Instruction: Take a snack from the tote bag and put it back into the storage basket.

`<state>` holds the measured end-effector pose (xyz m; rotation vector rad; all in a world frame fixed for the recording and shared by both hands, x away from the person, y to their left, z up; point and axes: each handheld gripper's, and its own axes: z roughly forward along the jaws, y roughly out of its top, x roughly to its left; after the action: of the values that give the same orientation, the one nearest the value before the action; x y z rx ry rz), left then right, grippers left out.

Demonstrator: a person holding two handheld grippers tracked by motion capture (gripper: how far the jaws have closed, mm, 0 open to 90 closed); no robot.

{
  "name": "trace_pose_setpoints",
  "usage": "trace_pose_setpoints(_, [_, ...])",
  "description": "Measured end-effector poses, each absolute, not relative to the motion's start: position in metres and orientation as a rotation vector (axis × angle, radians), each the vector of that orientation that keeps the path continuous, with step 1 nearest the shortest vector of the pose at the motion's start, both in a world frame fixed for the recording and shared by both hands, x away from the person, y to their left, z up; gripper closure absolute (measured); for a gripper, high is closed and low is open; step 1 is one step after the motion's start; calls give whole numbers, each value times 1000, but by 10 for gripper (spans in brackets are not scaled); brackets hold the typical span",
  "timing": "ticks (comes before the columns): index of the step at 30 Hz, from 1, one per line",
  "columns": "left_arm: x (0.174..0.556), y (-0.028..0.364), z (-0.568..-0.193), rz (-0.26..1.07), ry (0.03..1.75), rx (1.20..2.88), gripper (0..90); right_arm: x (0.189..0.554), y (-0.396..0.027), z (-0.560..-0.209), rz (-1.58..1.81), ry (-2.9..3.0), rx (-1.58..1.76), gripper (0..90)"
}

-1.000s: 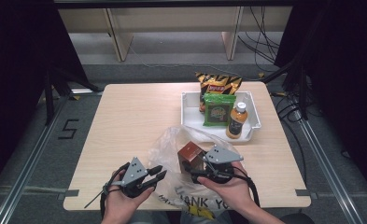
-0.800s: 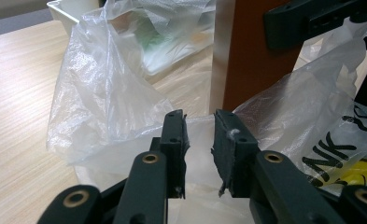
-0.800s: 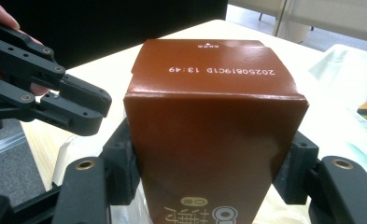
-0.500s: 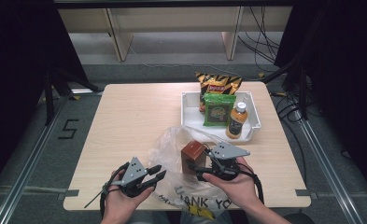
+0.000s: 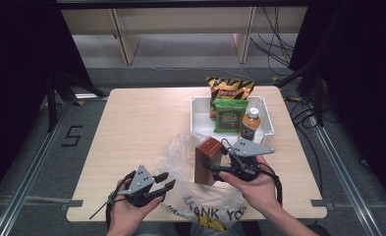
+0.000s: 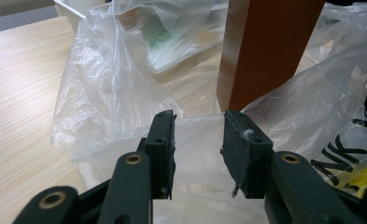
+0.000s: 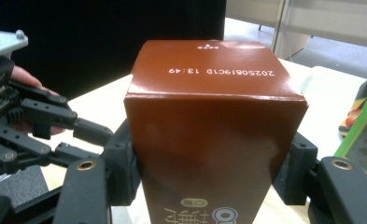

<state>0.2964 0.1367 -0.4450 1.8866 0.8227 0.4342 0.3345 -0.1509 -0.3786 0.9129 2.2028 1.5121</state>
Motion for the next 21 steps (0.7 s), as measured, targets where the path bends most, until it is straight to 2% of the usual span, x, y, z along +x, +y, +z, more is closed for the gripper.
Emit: trace_pose_setpoints(21, [297,137,-444,440,828,1885,621,352,-162,-343,1564,2126,915,386])
